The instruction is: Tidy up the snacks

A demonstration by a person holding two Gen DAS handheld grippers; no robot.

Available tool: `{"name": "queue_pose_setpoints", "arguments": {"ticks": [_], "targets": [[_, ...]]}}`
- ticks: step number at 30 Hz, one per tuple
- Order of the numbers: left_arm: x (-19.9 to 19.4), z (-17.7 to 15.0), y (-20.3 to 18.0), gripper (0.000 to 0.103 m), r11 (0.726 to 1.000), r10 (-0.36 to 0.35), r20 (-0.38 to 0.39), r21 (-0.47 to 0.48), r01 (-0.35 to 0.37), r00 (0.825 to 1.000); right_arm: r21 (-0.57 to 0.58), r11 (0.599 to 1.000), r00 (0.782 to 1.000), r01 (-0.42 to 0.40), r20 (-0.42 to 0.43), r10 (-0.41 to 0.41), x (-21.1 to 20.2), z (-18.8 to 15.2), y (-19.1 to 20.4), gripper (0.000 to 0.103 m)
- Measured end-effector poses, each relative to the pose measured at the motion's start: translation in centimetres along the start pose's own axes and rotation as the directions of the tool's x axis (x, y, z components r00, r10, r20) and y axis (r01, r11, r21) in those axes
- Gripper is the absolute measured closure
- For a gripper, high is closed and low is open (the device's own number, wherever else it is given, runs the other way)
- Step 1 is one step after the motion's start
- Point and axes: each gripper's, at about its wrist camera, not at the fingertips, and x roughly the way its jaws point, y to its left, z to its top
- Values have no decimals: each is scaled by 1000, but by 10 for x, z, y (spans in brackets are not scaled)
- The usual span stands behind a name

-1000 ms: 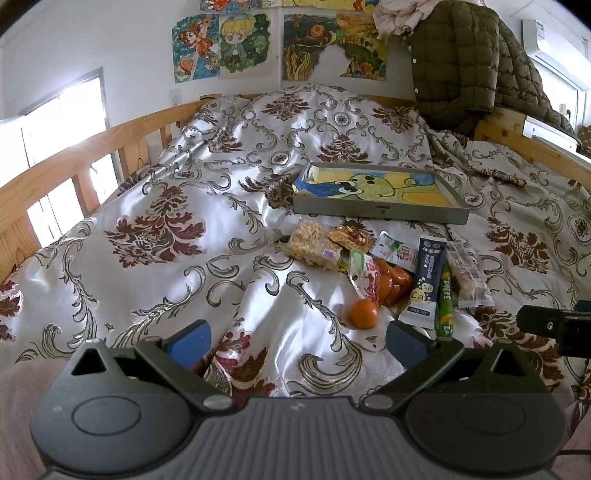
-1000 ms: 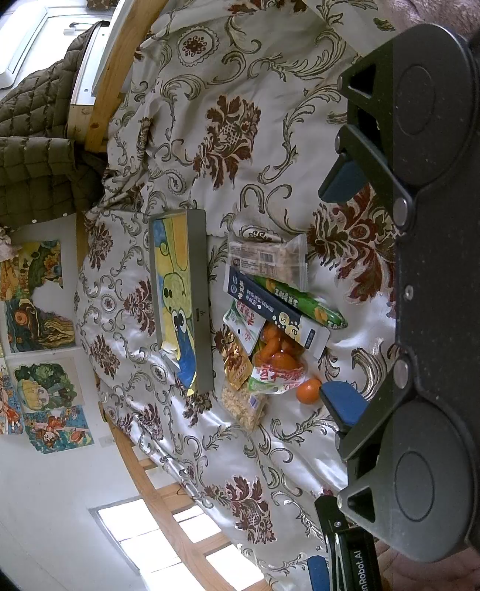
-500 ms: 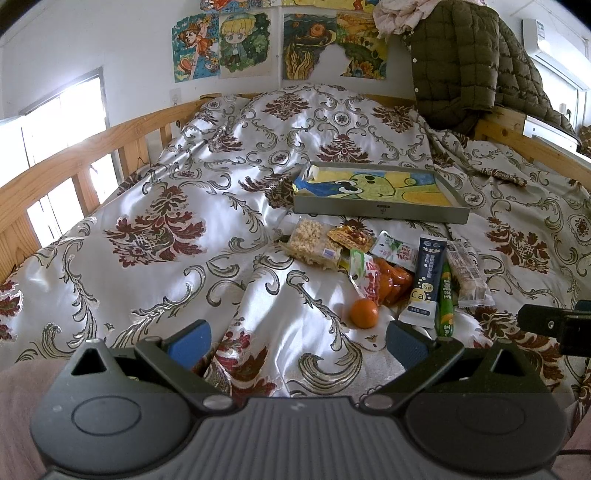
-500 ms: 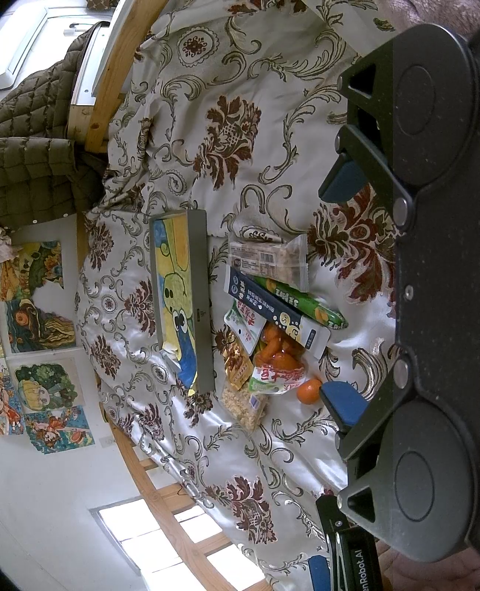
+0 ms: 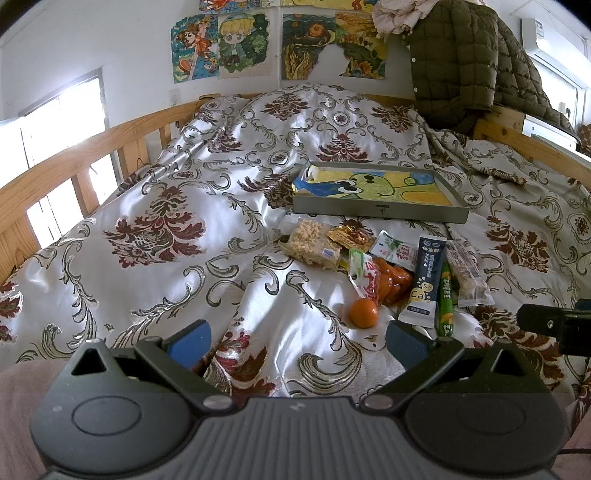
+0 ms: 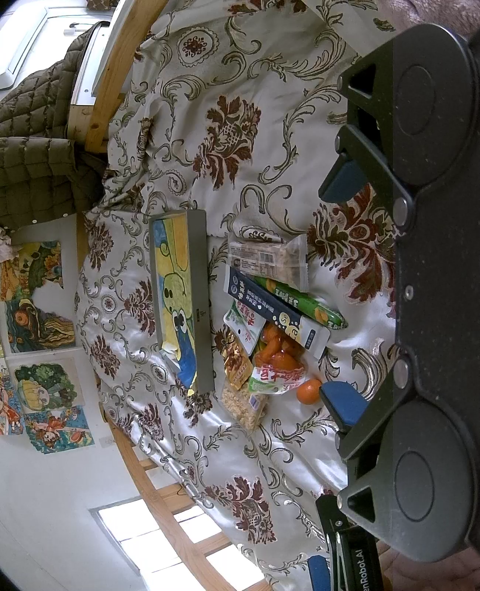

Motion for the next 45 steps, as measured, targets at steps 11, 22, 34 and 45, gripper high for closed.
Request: {"name": "queue_pose_setpoints", "arguments": {"ticks": [11, 22, 34, 45], "targets": [[0, 0, 0, 0, 1000, 0, -2, 0, 0, 1000, 1, 1000, 1000, -2, -1, 2, -1, 0, 0, 1], [7, 4, 3, 0, 999, -28, -34, -27, 27, 999, 32, 999, 1000, 1, -22, 0, 1, 9, -3, 1], [52, 30, -6, 0, 986, -164, -150, 4, 166, 975, -69, 998, 1000, -6, 19, 8, 31, 43, -7, 1], [123, 42, -31, 0, 945, -241, -288, 149, 292, 927, -72, 976, 975, -205, -101, 198, 96, 73, -21, 1]]}}
